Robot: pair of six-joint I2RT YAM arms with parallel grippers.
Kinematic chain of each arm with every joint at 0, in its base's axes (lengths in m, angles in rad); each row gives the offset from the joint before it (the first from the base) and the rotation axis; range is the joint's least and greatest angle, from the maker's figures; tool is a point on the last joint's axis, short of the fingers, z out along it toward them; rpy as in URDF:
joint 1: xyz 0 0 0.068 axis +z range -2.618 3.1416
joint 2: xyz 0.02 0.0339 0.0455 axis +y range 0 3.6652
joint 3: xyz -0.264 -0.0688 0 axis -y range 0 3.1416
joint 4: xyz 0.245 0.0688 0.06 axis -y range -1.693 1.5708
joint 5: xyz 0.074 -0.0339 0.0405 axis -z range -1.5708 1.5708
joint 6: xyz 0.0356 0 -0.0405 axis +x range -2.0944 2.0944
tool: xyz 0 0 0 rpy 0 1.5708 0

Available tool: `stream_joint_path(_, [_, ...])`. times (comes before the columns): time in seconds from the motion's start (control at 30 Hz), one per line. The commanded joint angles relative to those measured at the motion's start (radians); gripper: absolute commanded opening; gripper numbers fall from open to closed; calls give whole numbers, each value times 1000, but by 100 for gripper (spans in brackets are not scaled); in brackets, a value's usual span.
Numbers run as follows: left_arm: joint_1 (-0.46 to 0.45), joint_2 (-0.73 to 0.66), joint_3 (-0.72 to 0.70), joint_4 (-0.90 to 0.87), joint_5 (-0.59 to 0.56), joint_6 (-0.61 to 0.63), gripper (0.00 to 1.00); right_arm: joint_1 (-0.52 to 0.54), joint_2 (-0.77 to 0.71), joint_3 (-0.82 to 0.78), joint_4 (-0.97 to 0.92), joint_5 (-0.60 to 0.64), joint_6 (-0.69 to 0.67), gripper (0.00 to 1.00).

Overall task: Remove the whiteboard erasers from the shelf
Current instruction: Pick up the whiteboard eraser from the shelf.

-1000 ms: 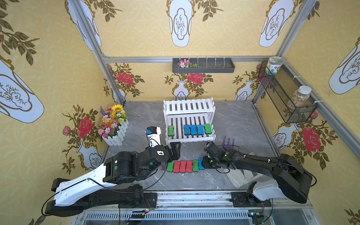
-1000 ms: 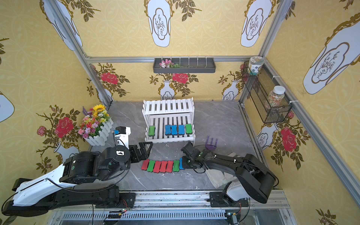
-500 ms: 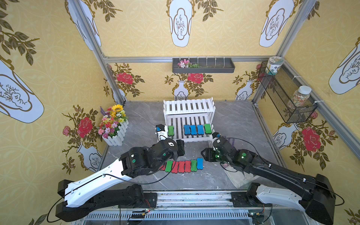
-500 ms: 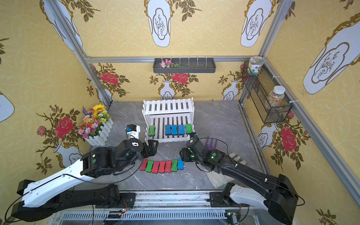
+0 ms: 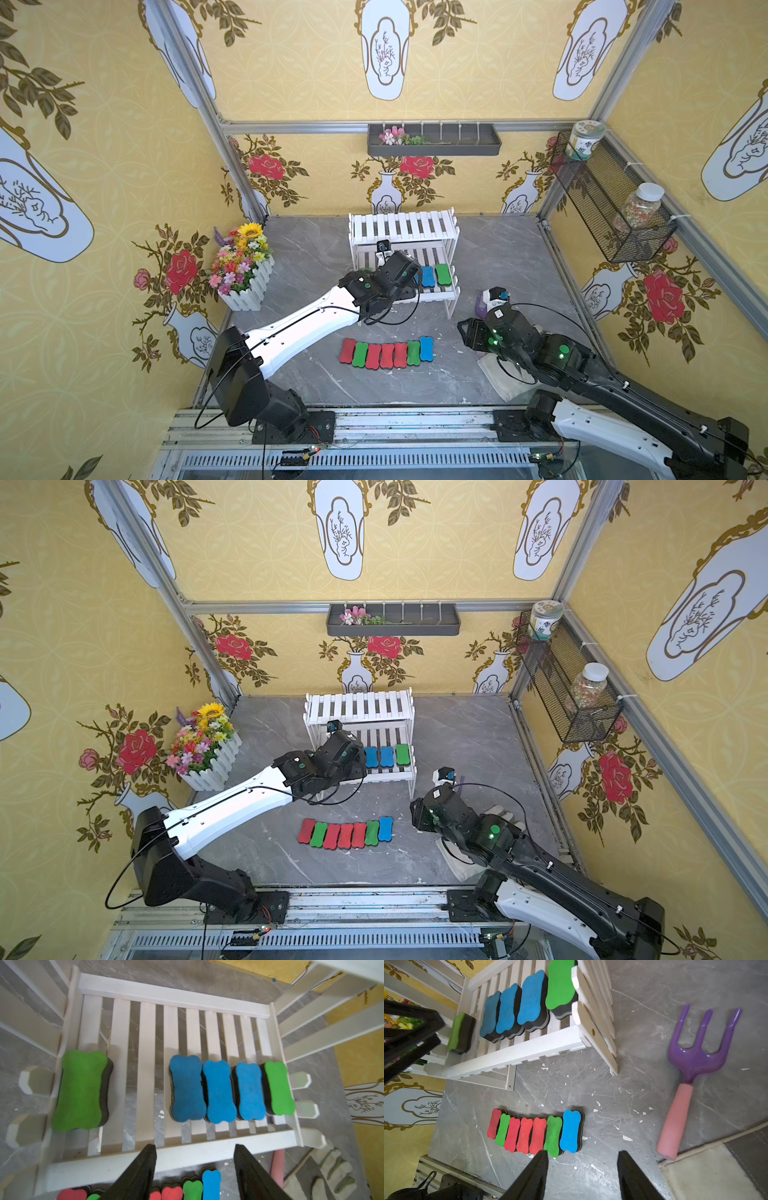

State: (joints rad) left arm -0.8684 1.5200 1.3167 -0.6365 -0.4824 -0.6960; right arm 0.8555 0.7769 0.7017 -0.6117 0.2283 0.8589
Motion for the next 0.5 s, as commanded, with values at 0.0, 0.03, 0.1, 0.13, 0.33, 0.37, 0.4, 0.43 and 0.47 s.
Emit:
stream_joint_path(0.0, [9,26,8,46,-9,31,65,-1,-17,1,-18,17,-15,58])
stream_joint_path(0.03, [9,37,11,48,-14,36,65,0,-20,3,-21,18,-18,58])
stream_joint_path(0.1, [9,60,18,51,-30,41,65,-4,-30,4,-26,22,-28,58])
stream_joint_path(0.13, [9,70,14,56,-35,42,65,-5,-34,5,-28,23,-30,58])
stream_joint_path(0.33, [14,113,9,76,-79,38,61,-8,-65,-5,-31,22,-32,58])
stream_joint_path(0.37, [17,119,11,79,-82,35,61,-8,-68,-5,-37,22,-32,58])
stream_joint_path(0.4, [20,124,12,83,-86,34,60,-8,-70,-5,-40,20,-33,58])
stream_joint_path(0.43, [22,127,13,86,-91,32,60,-9,-74,-5,-43,21,-32,58])
stream_joint_path(0.47, [23,132,13,94,-91,34,60,-8,-79,-6,-45,22,-32,58])
